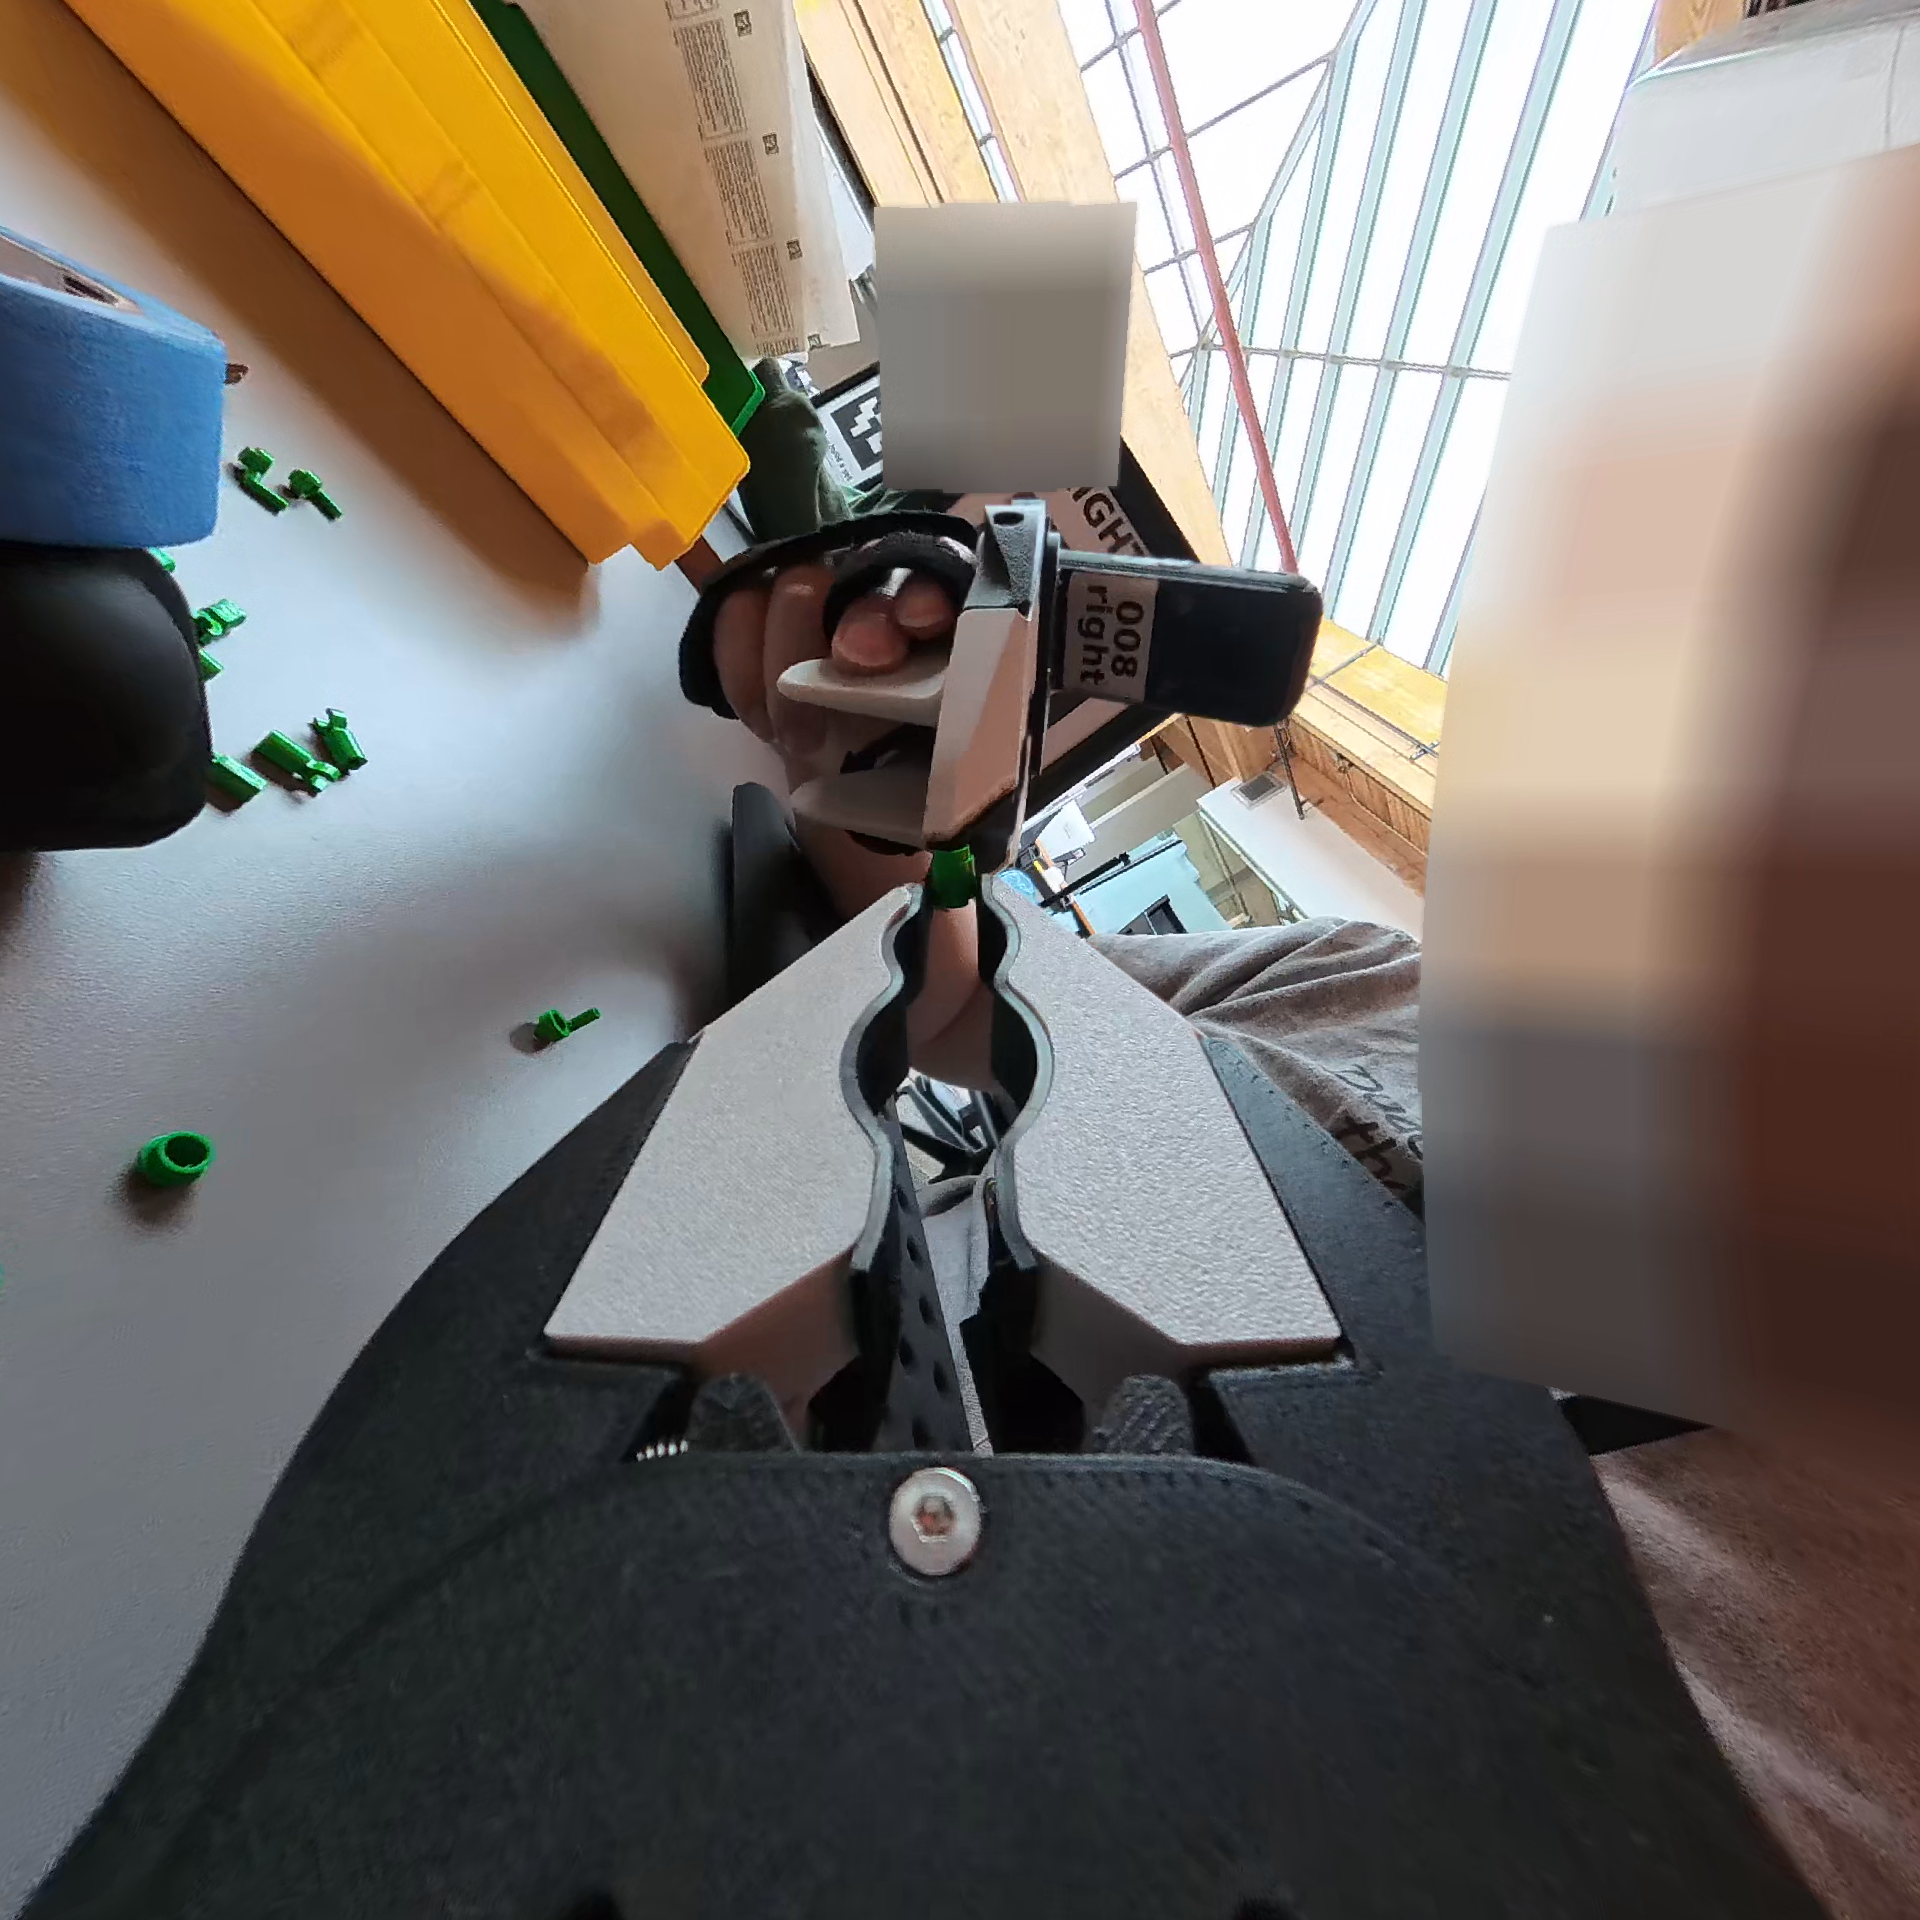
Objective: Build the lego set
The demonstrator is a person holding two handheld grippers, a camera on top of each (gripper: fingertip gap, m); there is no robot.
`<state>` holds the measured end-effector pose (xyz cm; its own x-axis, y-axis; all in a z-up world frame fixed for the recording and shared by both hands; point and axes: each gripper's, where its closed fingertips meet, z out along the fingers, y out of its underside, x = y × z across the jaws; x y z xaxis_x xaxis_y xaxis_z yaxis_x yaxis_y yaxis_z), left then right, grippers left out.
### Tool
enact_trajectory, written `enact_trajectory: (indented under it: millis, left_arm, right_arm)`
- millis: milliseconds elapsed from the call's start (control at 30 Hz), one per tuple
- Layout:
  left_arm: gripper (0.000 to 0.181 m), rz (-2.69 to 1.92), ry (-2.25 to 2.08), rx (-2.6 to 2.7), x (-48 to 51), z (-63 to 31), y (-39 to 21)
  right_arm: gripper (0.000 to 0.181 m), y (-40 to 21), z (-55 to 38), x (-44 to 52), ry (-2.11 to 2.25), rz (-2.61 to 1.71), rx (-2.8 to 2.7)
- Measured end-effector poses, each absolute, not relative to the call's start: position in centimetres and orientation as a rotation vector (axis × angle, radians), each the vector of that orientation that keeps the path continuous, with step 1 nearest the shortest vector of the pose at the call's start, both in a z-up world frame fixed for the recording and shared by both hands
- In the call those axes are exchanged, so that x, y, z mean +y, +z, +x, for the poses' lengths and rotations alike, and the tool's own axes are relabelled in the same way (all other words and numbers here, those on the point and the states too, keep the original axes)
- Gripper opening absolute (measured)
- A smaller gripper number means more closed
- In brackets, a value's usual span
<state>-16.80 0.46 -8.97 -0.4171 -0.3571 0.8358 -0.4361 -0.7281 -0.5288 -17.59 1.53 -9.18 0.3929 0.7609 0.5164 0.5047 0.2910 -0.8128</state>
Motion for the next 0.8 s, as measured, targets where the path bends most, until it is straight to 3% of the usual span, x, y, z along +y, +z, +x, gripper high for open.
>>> enact_trajectory:
  millis: [600,800]
  left_arm:
    - [0.004,1.755,2.312,-1.257,0.6,-16.7,-9.6]
    - [0.004,1.917,2.429,-1.354,3.1,-16.6,-8.6]
  right_arm:
    - [0.009,-9.8,-17.5,1.7,0.2,-1.366,-1.28]
    - [0.024,-10.3,-17.0,2.3,0.202,-1.403,-1.263]
